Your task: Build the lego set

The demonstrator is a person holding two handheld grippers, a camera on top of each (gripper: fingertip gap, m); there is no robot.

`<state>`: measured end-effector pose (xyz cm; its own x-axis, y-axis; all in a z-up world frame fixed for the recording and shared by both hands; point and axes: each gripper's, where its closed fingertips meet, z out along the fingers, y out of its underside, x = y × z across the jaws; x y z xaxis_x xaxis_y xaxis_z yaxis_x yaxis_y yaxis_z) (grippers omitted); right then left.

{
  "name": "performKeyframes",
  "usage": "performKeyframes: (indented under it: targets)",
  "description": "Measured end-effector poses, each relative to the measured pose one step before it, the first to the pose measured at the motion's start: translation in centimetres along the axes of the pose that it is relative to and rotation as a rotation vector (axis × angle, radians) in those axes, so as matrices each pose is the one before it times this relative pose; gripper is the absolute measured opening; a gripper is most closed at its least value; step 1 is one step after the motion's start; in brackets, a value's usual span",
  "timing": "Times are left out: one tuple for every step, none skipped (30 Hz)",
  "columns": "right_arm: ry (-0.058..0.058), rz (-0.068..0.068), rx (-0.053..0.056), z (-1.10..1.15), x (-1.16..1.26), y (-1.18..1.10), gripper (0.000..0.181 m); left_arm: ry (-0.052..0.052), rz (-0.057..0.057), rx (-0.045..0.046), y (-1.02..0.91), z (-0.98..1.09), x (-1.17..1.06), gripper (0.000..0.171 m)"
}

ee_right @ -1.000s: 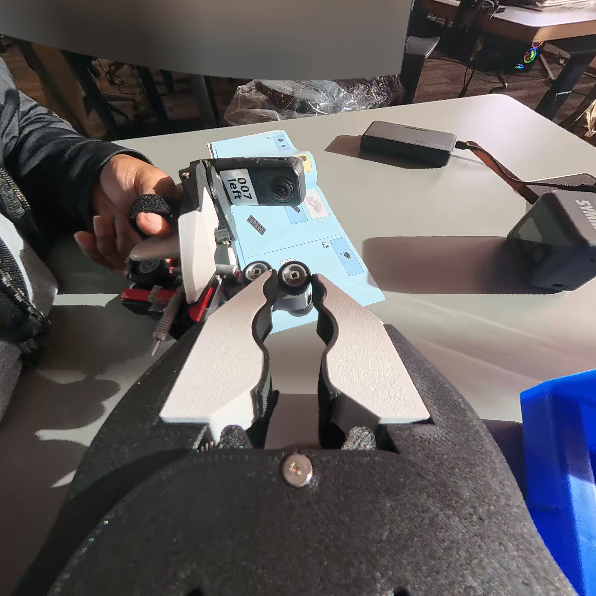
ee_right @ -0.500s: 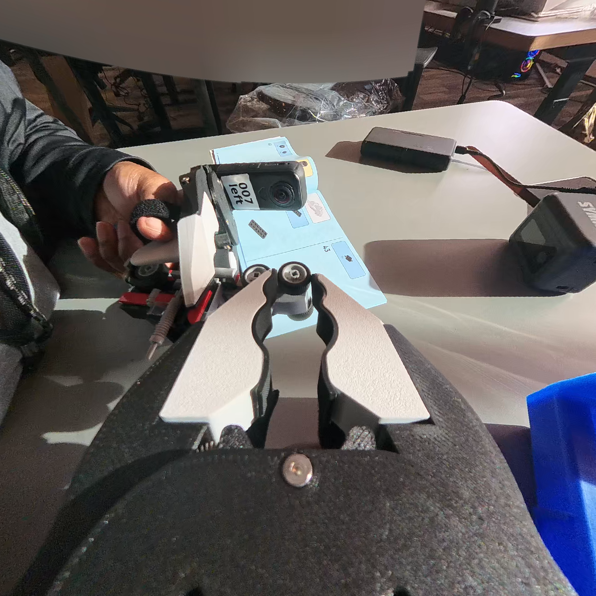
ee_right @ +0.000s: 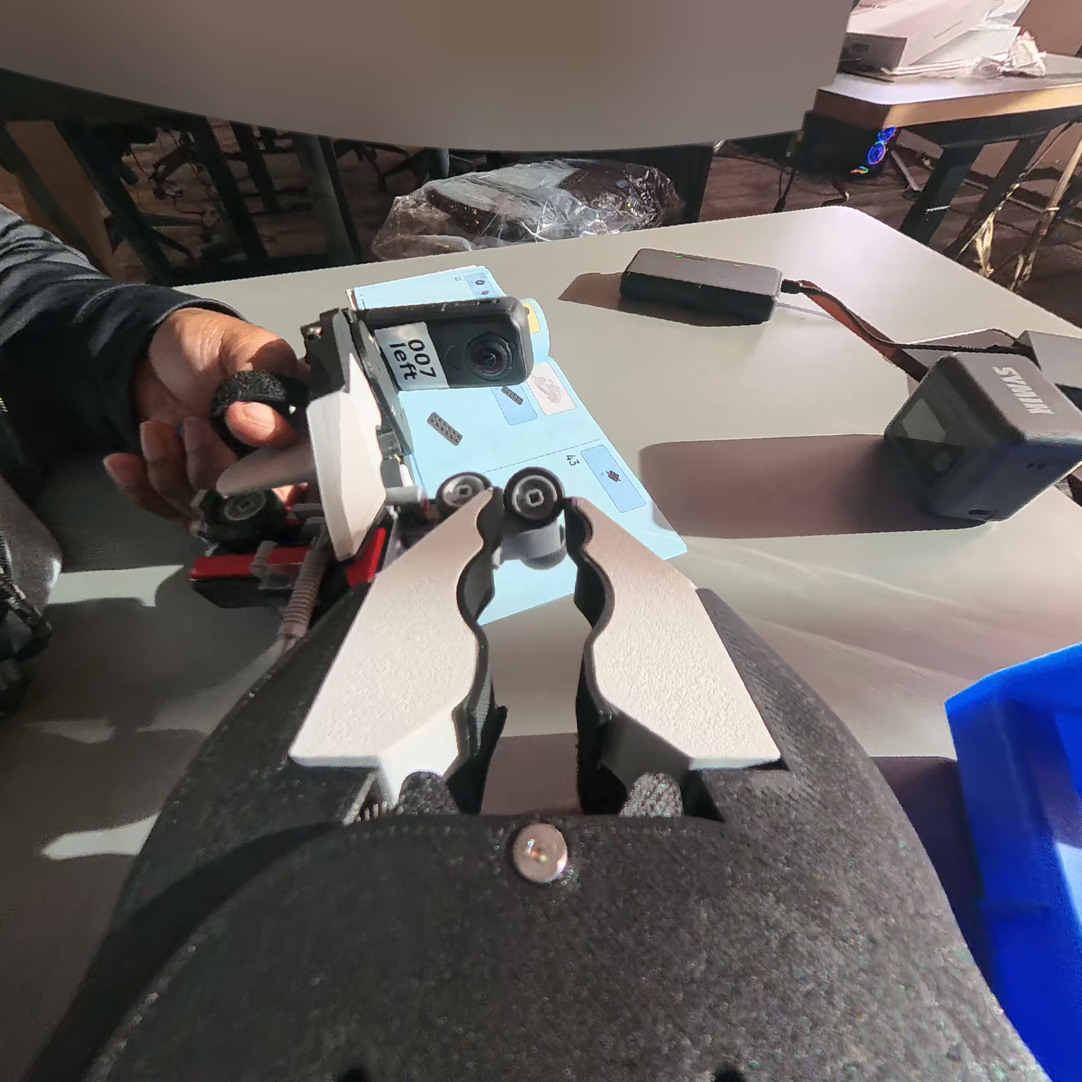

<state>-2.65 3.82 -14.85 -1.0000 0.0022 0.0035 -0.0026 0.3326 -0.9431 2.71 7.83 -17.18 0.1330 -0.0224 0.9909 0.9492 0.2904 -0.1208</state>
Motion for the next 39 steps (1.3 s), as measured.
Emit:
performKeyframes:
  targets:
    - [0.0074,-0.0054,0.0013,0.054,-0.010,0.082,0.023,-0.0046,-0.0010,-0.00331,0.038,0.010,-0.081,0.051]
    - [0.0034,-0.0028,0.0024,0.023,-0.044,0.016,0.023,-0.0035,0.0027,-0.00297,0.055,0.038,-0.039,0.051]
    - [0.0002,-0.0019,0.0033,0.003,-0.064,-0.072,0.023,-0.0040,0.0053,-0.00314,0.063,0.046,-0.014,0.051]
    - [-0.0005,-0.0030,0.0005,-0.001,-0.056,-0.049,0.023,-0.0030,0.0063,-0.00266,0.039,0.033,0.002,0.051]
    - [-0.0003,-0.0035,-0.0020,0.004,-0.029,-0.011,0.023,-0.0023,0.0026,-0.00136,0.014,0.023,-0.022,0.051]
    - [-0.0005,-0.0006,-0.0036,0.000,0.007,0.032,0.023,-0.0026,-0.0011,-0.00050,0.004,0.018,-0.041,0.051]
    - [-0.0019,0.0032,-0.0018,-0.005,-0.019,0.044,0.023,-0.0032,-0.0010,-0.00070,0.009,0.016,-0.059,0.051]
    - [-0.0029,0.0052,0.0016,-0.001,-0.018,0.004,0.023,-0.0013,0.0004,-0.00159,0.029,0.018,-0.010,0.050]
    - [-0.0031,0.0058,0.0040,-0.009,-0.024,-0.011,0.023,0.0007,0.0005,-0.00134,0.015,0.013,0.005,0.050]
    - [-0.0026,0.0061,0.0038,-0.001,-0.019,-0.012,0.023,0.0008,-0.0004,-0.00006,0.001,0.000,0.015,0.050]
    - [-0.0027,0.0057,0.0035,0.006,0.002,-0.011,0.023,0.0014,-0.0006,0.00008,-0.003,-0.009,0.015,0.050]
    - [-0.0029,0.0063,0.0037,-0.006,-0.005,-0.020,0.023,0.0020,-0.0002,0.00037,-0.008,-0.007,0.029,0.050]
    - [-0.0034,0.0078,0.0037,-0.009,0.007,-0.032,0.023,0.0023,-0.0005,0.00051,-0.011,-0.016,0.026,0.050]
    - [-0.0033,0.0085,0.0040,0.005,0.004,-0.030,0.023,0.0041,-0.0013,0.00038,-0.009,-0.017,0.057,0.050]
    - [-0.0028,0.0088,0.0047,-0.003,0.010,-0.048,0.023,0.0055,-0.0014,0.00085,-0.015,-0.014,0.068,0.050]
    - [-0.0027,0.0071,0.0028,0.018,0.003,-0.011,0.023,0.0048,-0.0013,0.00094,-0.030,-0.020,0.066,0.050]
    - [-0.0020,0.0043,0.0022,0.026,-0.006,0.006,0.023,0.0042,-0.0012,0.00081,-0.017,-0.024,0.047,0.050]
    - [-0.0008,0.0030,0.0028,0.015,0.009,-0.019,0.023,0.0065,-0.0011,0.00153,-0.035,-0.007,0.088,0.050]
    - [-0.0011,0.0027,0.0033,0.006,-0.014,-0.031,0.023,0.0076,-0.0020,0.00197,-0.046,-0.024,0.099,0.050]
    - [-0.0012,0.0027,0.0025,0.008,-0.006,-0.034,0.023,0.0061,-0.0022,0.00202,-0.043,-0.014,0.071,0.050]
    - [-0.0004,0.0018,0.0025,0.002,0.000,-0.053,0.023,0.0069,-0.0017,0.00281,-0.047,-0.021,0.081,0.050]
    - [-0.0005,0.0010,0.0031,-0.003,-0.005,-0.058,0.022,0.0052,-0.0017,0.00228,-0.050,-0.022,0.066,0.050]
    - [-0.0003,0.0013,0.0026,-0.010,0.005,-0.060,0.022,0.0042,-0.0005,0.00112,-0.028,0.001,0.061,0.050]
    - [-0.0004,0.0016,0.0018,-0.012,0.002,-0.041,0.022,0.0031,0.0005,0.00018,-0.004,0.002,0.050,0.050]
    - [-0.0005,0.0022,0.0021,-0.008,0.006,-0.035,0.022,0.0027,0.0004,0.00058,-0.009,0.005,0.044,0.050]
    - [-0.0007,0.0021,0.0017,-0.008,-0.005,-0.019,0.022,0.0013,0.0002,-0.00026,-0.003,0.010,0.014,0.050]
    - [-0.0005,0.0015,0.0004,-0.004,0.003,0.005,0.023,0.0001,0.0003,0.00019,0.007,-0.001,0.001,0.050]
    - [0.0000,0.0008,0.0005,-0.006,0.004,-0.005,0.023,0.0001,0.0002,0.00041,-0.009,-0.007,0.000,0.050]
    - [-0.0003,0.0010,0.0007,-0.005,0.009,-0.008,0.023,0.0011,-0.0003,0.00079,-0.014,-0.004,0.018,0.050]
    - [-0.0017,0.0021,0.0010,-0.013,-0.019,-0.010,0.023,0.0014,-0.0002,0.00143,-0.029,-0.019,0.023,0.050]
    - [-0.0019,0.0033,0.0014,-0.014,0.009,-0.028,0.023,0.0018,0.0002,0.00067,-0.012,-0.005,0.024,0.050]
    - [-0.0021,0.0043,0.0017,-0.009,0.010,-0.024,0.023,0.0011,0.0006,-0.00064,0.011,0.006,0.021,0.050]
    - [-0.0026,0.0055,0.0018,-0.013,0.006,-0.004,0.024,0.0000,0.0014,-0.00073,0.011,0.007,0.010,0.050]
    - [-0.0038,0.0069,0.0017,-0.003,0.011,0.001,0.024,-0.0005,0.0007,-0.00026,0.002,-0.001,-0.001,0.050]
    - [-0.0032,0.0075,0.0012,-0.004,0.016,0.016,0.025,-0.0004,-0.0002,0.00009,-0.001,0.001,-0.005,0.050]
    - [-0.0026,0.0064,0.0011,-0.002,0.023,0.028,0.025,-0.0003,-0.0003,0.00039,-0.007,-0.008,-0.011,0.050]
    - [-0.0028,0.0051,0.0007,0.001,-0.002,0.014,0.025,-0.0009,0.0001,0.00058,-0.011,-0.005,-0.012,0.050]
    - [-0.0022,0.0033,0.0003,-0.007,-0.003,0.003,0.025,-0.0008,0.0003,0.00023,-0.004,0.003,-0.004,0.050]
    - [-0.0016,0.0025,0.0003,-0.007,0.000,0.003,0.025,-0.0006,0.0006,-0.00007,0.000,0.001,-0.002,0.050]
